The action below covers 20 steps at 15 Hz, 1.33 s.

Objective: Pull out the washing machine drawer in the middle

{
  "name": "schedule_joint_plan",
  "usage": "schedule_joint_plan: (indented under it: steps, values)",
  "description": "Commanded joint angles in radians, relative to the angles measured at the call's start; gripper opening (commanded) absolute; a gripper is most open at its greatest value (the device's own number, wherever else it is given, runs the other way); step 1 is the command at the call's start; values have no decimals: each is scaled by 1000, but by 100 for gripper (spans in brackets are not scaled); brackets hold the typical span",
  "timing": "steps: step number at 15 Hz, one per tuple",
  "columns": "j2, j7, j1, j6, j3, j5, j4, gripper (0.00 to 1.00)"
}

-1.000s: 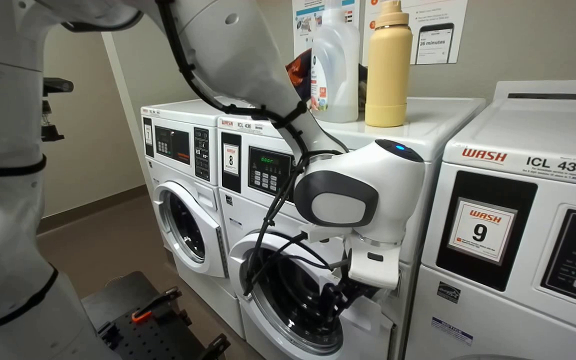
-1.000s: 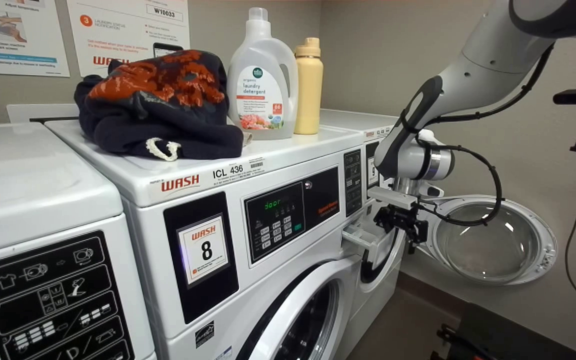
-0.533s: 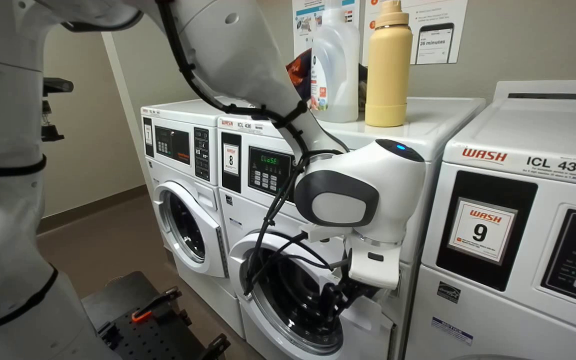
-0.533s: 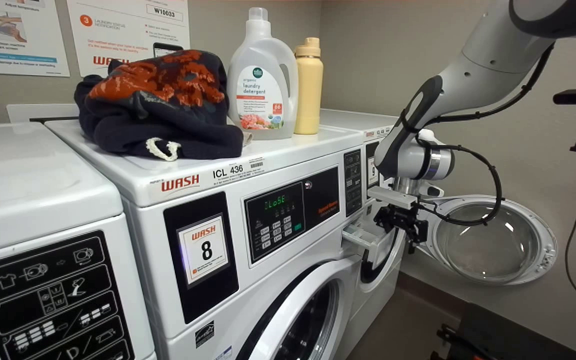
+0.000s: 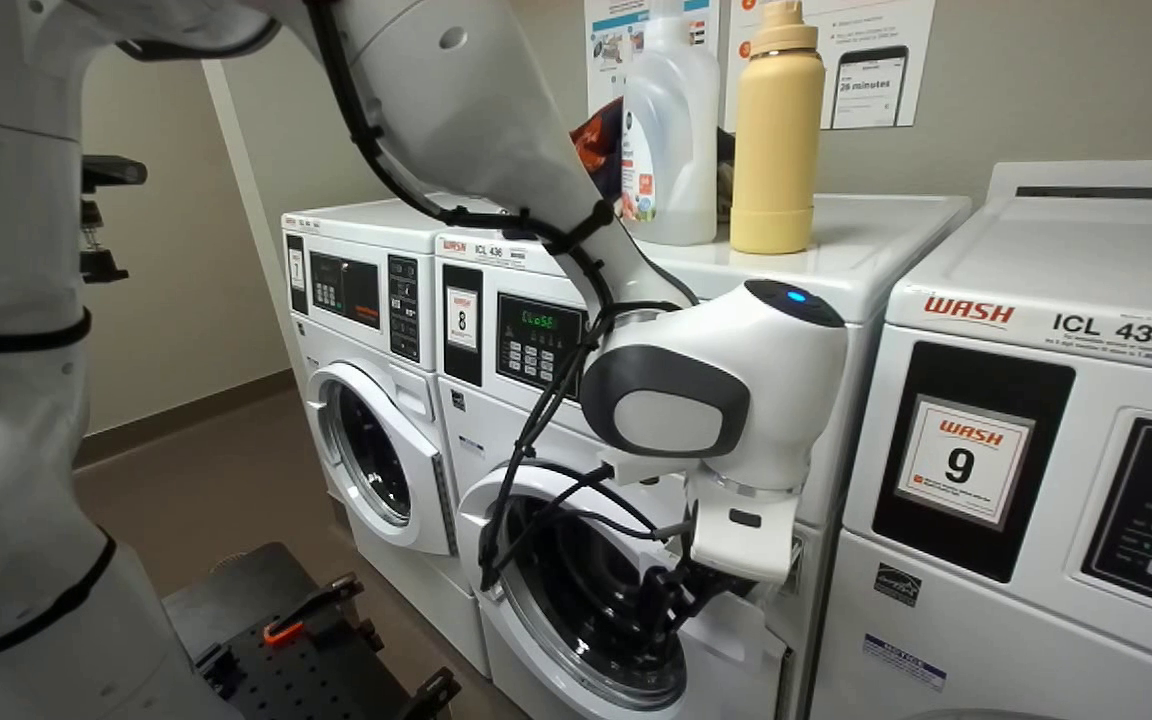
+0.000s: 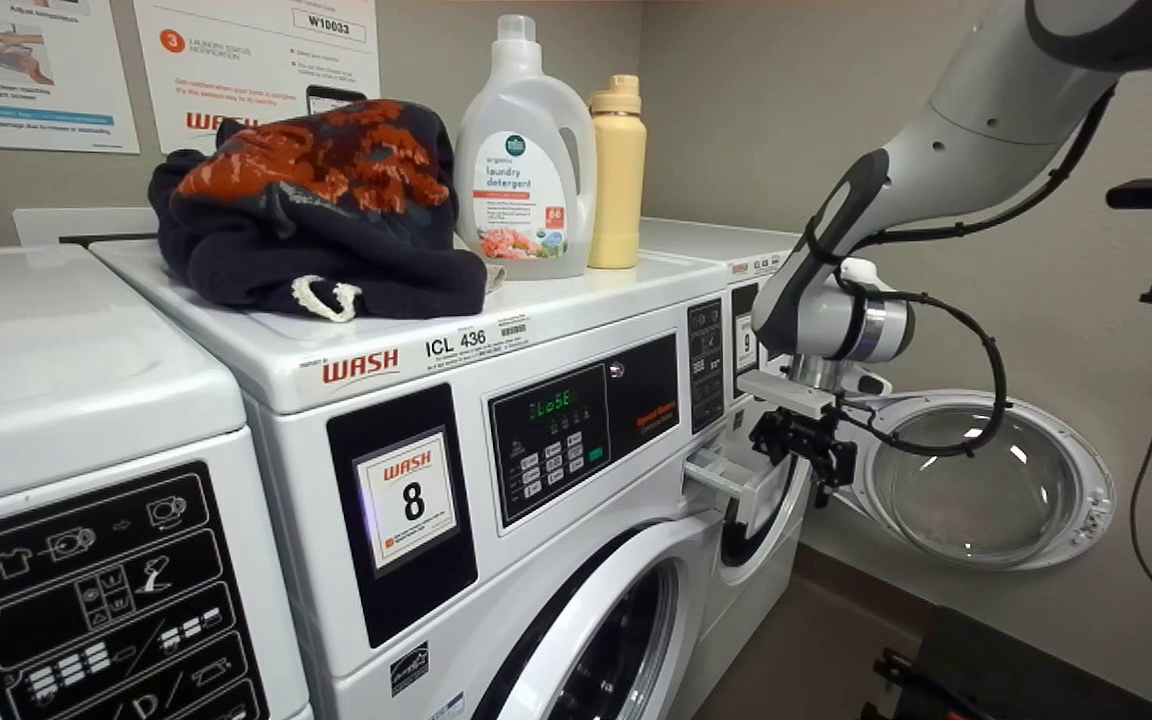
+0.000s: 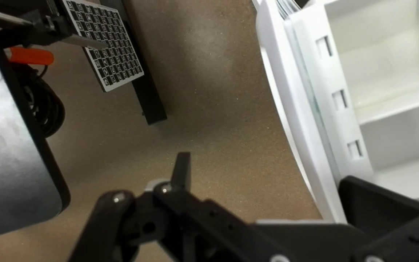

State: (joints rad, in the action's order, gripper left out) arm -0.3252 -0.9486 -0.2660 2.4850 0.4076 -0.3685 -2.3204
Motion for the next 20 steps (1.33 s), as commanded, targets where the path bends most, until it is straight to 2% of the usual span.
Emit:
schedule_joint_plan:
  steps: [1, 12, 20]
  values:
    - [46, 13, -26, 61, -9, -22, -69, 100]
    - [132, 26, -27, 139, -9, -34, -135, 100]
    - [224, -8, -13, 167, -1, 66, -158, 100]
